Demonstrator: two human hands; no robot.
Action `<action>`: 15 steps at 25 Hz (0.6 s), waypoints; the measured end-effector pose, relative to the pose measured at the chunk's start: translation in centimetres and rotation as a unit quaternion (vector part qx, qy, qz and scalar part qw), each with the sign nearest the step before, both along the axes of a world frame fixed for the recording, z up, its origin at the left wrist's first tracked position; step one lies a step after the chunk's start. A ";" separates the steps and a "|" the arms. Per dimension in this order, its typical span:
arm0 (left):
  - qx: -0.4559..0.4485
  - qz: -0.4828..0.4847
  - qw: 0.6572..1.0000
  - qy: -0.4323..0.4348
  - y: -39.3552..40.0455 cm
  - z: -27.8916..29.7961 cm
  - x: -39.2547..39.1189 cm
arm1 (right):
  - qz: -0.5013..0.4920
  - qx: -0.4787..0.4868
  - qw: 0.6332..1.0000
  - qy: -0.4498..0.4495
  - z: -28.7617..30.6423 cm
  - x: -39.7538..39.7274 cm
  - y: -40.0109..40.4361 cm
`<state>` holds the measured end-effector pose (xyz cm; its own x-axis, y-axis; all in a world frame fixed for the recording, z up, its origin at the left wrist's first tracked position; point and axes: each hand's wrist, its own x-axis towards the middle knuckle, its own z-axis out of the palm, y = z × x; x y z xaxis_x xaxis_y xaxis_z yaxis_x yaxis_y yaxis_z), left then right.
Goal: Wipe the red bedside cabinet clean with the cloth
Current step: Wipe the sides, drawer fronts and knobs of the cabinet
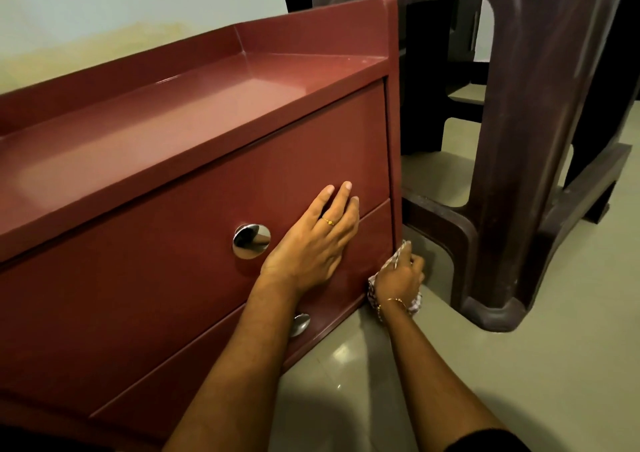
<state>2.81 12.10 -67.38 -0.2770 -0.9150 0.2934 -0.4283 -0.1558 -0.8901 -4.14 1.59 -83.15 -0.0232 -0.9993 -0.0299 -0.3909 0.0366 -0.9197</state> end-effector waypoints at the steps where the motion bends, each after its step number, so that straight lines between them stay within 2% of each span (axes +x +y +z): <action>1: -0.002 -0.002 1.000 -0.001 0.0 0.1 0.0 | 0.018 0.028 0.998 0.044 0.3 -0.1 -0.1; 3: -0.001 0.001 1.000 0.000 0.1 0.1 0.0 | 0.036 0.111 0.991 0.064 0.0 -0.3 -1.0; 6: -0.001 -0.002 1.000 0.000 0.0 -0.1 0.0 | 0.089 0.194 0.976 0.045 -0.1 -1.0 -1.7; 9: -0.004 -0.001 1.000 -0.012 -0.1 -0.2 0.1 | 0.122 0.193 0.972 0.048 -0.4 0.1 3.1; 12: -0.002 0.011 1.000 -0.001 0.0 -0.1 0.0 | 0.151 0.136 0.974 0.097 -1.3 1.7 10.6; 15: -0.004 0.008 1.000 -0.020 0.0 0.0 0.1 | 0.137 0.127 0.978 0.095 -0.6 1.5 9.6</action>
<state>2.88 12.11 -67.36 -0.2747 -0.9168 0.2899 -0.3903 -0.1693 -0.9050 -2.66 11.23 -83.75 0.2148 -0.9296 -0.2996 -0.5814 0.1248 -0.8040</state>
